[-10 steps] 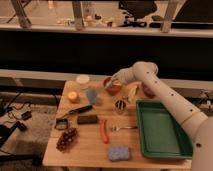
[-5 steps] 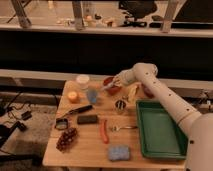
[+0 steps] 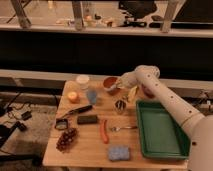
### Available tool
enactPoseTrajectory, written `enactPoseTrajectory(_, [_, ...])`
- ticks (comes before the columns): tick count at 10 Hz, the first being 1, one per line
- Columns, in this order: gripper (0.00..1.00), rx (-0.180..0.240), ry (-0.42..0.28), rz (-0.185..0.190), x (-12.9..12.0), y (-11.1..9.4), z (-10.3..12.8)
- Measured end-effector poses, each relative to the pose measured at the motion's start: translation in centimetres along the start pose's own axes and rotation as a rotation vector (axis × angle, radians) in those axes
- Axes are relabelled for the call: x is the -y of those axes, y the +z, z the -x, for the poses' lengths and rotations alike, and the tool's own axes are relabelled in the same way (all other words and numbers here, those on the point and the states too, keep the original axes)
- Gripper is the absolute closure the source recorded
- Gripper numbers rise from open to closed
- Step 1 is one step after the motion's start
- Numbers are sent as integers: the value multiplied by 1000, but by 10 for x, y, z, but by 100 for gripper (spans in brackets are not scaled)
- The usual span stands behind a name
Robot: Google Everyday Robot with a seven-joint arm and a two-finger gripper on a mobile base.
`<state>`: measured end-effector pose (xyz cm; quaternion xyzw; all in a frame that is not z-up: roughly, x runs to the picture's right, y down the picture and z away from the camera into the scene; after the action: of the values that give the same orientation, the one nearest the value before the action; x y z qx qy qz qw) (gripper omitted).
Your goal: Wipe red bowl with towel
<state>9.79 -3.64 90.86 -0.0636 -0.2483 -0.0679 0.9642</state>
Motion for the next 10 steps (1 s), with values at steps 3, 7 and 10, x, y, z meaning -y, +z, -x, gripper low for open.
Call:
enactPoseTrajectory(3, [82,-11,-12,21,6,7,-6])
enactPoseTrajectory(7, [82,-2,-56,41,32,34,-5])
enactPoseTrajectory(10, [82,11,-81,43,49,58,-2])
